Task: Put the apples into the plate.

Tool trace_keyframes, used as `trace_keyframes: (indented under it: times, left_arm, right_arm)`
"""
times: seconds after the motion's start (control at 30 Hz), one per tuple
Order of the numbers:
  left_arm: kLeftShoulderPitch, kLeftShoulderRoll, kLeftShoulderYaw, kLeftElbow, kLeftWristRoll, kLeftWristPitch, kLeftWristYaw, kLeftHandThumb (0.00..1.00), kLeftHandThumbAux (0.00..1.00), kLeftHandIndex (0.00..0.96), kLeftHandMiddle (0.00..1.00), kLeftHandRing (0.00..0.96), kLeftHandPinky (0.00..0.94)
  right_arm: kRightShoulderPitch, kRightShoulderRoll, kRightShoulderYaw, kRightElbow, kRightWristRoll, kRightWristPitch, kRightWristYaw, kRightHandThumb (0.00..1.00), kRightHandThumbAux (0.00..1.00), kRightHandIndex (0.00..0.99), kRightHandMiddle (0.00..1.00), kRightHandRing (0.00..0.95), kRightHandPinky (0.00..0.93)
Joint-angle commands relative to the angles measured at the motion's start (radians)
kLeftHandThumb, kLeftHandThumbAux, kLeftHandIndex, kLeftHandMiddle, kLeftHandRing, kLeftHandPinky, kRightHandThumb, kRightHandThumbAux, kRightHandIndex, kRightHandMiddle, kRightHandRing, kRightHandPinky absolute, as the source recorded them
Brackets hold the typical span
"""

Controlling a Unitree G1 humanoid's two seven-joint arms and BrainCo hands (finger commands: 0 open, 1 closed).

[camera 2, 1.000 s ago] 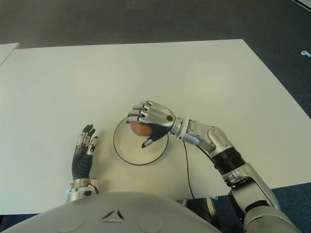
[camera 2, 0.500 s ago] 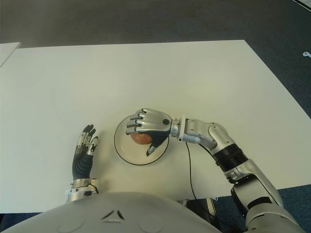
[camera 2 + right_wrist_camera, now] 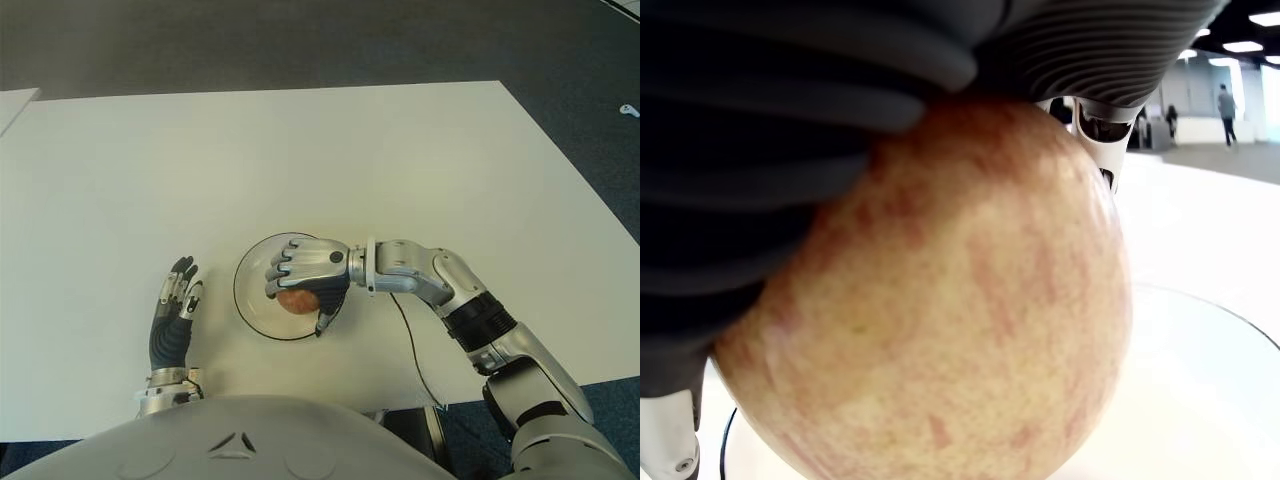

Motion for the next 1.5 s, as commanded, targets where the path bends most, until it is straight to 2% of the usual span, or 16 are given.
trace_keyframes:
  times: [0.03,0.13,0.23,0.5,0.87,1.0,1.2,1.23,1.33,1.43,1.47,1.5]
  left_arm:
    - [-0.002,-0.004,0.002,0.005,0.003,0.012,-0.002,0.067,0.449,0.0,0.0,0.0,0.0]
    - [-0.003,-0.004,0.002,0.006,0.003,0.012,-0.003,0.068,0.448,0.0,0.0,0.0,0.0]
    - [-0.003,-0.005,0.001,0.006,0.0,0.014,-0.004,0.069,0.447,0.0,0.0,0.0,0.0]
    - [-0.004,-0.004,-0.005,0.008,-0.001,0.016,-0.008,0.075,0.441,0.0,0.0,0.0,0.0]
    - [-0.004,-0.006,-0.008,0.008,0.004,0.015,-0.004,0.067,0.441,0.0,0.0,0.0,0.0]
    - [-0.002,-0.007,-0.01,0.004,0.002,0.022,-0.004,0.066,0.44,0.0,0.0,0.0,0.0]
    - [-0.001,-0.011,-0.011,0.0,0.005,0.027,0.001,0.068,0.436,0.0,0.0,0.0,0.0]
    - [-0.001,-0.011,-0.011,0.0,0.005,0.026,0.001,0.067,0.437,0.0,0.0,0.0,0.0]
    - [0.0,-0.011,-0.011,-0.001,0.002,0.029,-0.001,0.066,0.439,0.0,0.0,0.0,0.0]
    - [0.001,-0.012,-0.012,-0.003,-0.004,0.033,-0.004,0.065,0.442,0.0,0.0,0.0,0.0]
    - [0.001,-0.013,-0.013,-0.004,-0.008,0.035,-0.004,0.065,0.443,0.0,0.0,0.0,0.0]
    - [0.001,-0.014,-0.013,-0.004,-0.011,0.037,-0.005,0.067,0.446,0.0,0.0,0.0,0.0]
  right_arm:
    - [-0.029,0.001,0.0,-0.012,0.04,0.009,0.053,0.826,0.668,0.442,0.55,0.829,0.838]
    - [-0.03,0.005,-0.001,-0.012,0.057,0.009,0.074,0.761,0.683,0.437,0.713,0.84,0.858]
    - [-0.022,0.007,-0.004,-0.017,0.072,0.014,0.09,0.74,0.688,0.435,0.77,0.845,0.865]
    - [0.01,0.01,-0.012,-0.031,0.111,0.037,0.118,0.734,0.692,0.434,0.81,0.85,0.856]
    - [0.011,0.028,-0.018,0.003,0.059,-0.021,0.061,0.731,0.689,0.435,0.81,0.857,0.877]
    - [0.022,0.039,-0.022,-0.005,0.049,-0.007,0.051,0.73,0.689,0.435,0.808,0.856,0.87]
    - [0.064,0.054,-0.043,-0.026,0.086,0.055,0.055,0.719,0.701,0.43,0.687,0.718,0.62]
    - [0.071,0.055,-0.047,-0.028,0.098,0.062,0.057,0.707,0.705,0.426,0.603,0.602,0.521]
    - [0.083,0.057,-0.052,-0.031,0.119,0.069,0.059,0.69,0.711,0.419,0.455,0.42,0.367]
    - [0.092,0.056,-0.056,-0.04,0.13,0.081,0.069,0.453,0.571,0.26,0.28,0.24,0.204]
    - [0.094,0.052,-0.054,-0.047,0.136,0.093,0.083,0.425,0.557,0.236,0.255,0.213,0.18]
    - [0.095,0.05,-0.053,-0.051,0.141,0.101,0.093,0.36,0.53,0.167,0.18,0.136,0.115]
